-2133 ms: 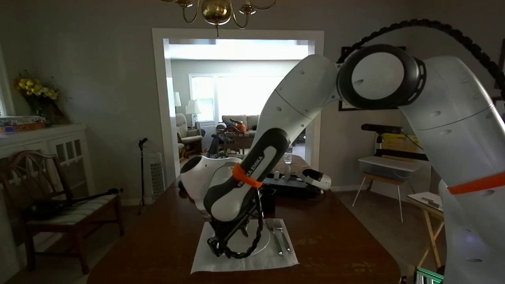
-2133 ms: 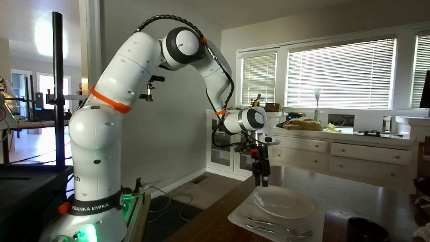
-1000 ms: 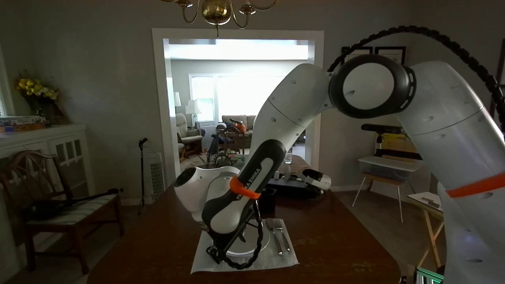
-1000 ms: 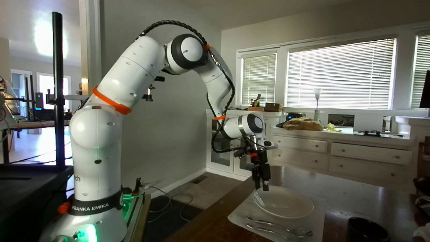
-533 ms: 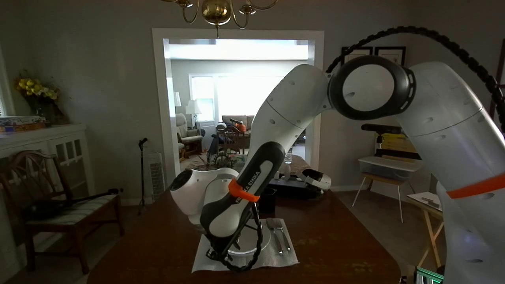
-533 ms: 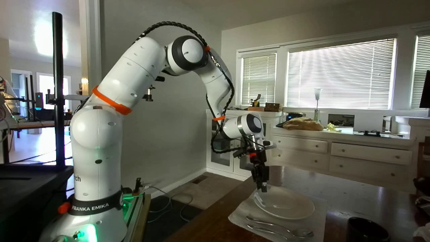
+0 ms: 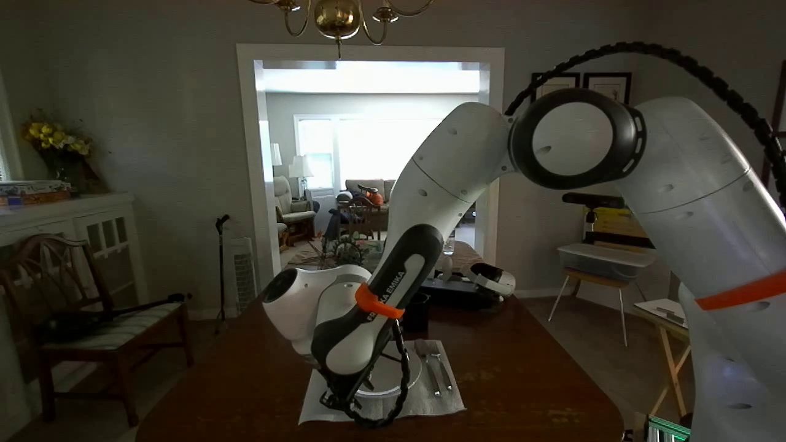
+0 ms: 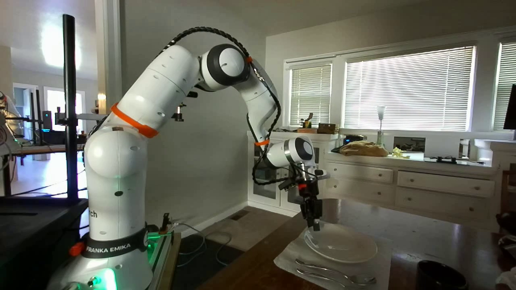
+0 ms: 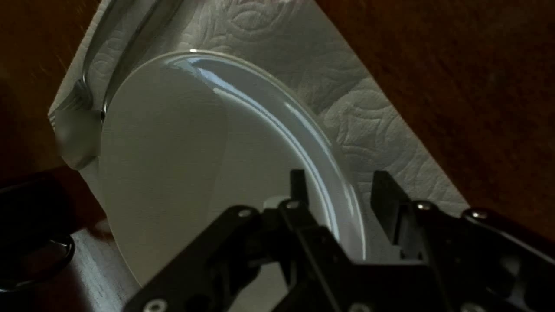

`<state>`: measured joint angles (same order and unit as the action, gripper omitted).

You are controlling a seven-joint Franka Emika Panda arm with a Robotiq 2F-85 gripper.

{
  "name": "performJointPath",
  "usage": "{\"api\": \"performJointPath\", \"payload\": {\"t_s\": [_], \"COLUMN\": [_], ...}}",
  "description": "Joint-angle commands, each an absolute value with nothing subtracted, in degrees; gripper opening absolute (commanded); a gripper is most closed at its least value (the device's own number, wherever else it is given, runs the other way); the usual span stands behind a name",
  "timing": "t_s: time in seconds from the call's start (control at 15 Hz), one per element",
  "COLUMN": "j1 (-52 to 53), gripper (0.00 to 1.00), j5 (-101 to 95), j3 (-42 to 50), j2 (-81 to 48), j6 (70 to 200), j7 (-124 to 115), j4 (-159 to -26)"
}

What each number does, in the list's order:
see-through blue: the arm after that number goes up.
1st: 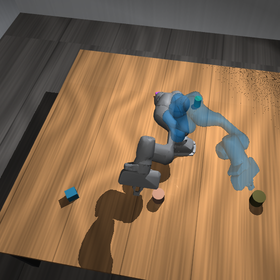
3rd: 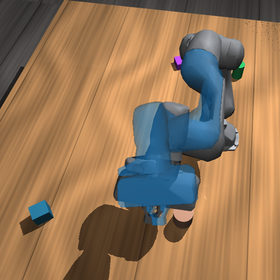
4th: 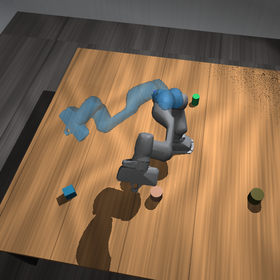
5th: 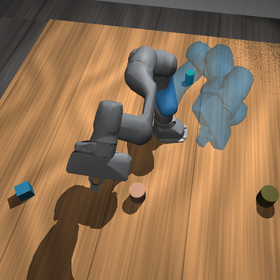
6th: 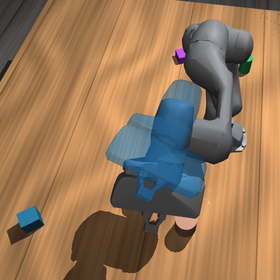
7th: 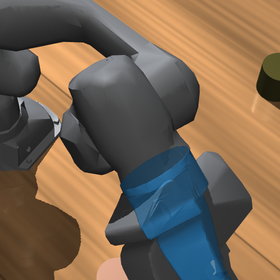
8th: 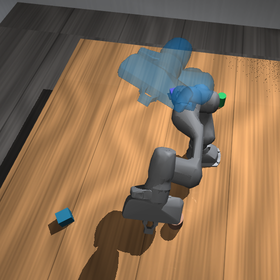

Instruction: Move the white placemat forwards.

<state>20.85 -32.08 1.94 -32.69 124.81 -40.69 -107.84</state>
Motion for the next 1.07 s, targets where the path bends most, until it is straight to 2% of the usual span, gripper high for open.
{"api": "performJointPath", "payload": {"t_s": [0.0, 0.07, 0.13, 0.2, 0.27, 0.33, 0.53, 0.67, 1.0], "j1": [21.69, 21.79, 21.89, 21.93, 21.99, 22.01, 21.74, 21.67, 21.87], "gripper": [0.34, 0.25, 0.23, 0.15, 0.03, 0.00, 0.07, 0.02, 0.03], "j5": [-33.70, -33.75, -33.85, -33.86, -33.89, -34.27, -35.00, -35.43, -35.39], "j3": [2.25, 2.22, 2.24, 2.20, 2.18, 2.21, 2.05, 1.92, 1.22], "j2": [-34.01, -33.97, -34.04, -34.09, -34.03, -34.21, -34.37, -34.33, -34.75], "j6": [125.44, 125.38, 125.37, 125.36, 125.32, 125.40, 125.47, 125.39, 125.22], "j7": [-41.92, -41.89, -41.91, -41.83, -41.80, -41.79, -41.69, -41.70, -40.91], "j4": [-106.65, -106.63, -106.52, -106.44, -106.45, -106.27, -106.09, -106.11, -106.40]}}
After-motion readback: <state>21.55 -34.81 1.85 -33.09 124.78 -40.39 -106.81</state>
